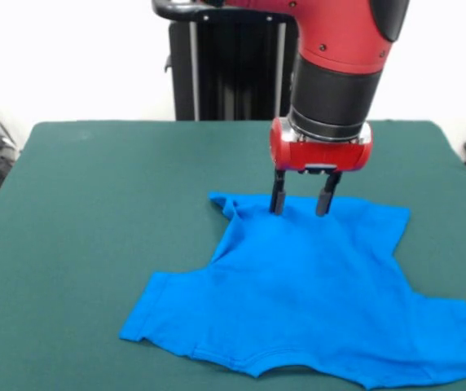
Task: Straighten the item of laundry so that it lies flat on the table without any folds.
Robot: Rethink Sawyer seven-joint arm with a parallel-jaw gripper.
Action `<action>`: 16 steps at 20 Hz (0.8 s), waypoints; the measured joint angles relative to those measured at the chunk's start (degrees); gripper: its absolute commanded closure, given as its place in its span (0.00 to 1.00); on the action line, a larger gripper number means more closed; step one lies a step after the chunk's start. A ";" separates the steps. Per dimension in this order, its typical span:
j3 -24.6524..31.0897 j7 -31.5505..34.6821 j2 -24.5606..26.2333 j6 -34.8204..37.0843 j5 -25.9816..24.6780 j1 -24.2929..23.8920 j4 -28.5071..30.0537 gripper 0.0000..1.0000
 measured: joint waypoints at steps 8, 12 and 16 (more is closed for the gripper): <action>0.01 0.00 0.17 -2.10 0.00 0.01 0.34 0.00; 0.01 0.00 0.26 -3.30 0.00 0.05 0.37 0.00; 0.01 0.00 0.37 -3.91 0.00 0.05 0.50 0.00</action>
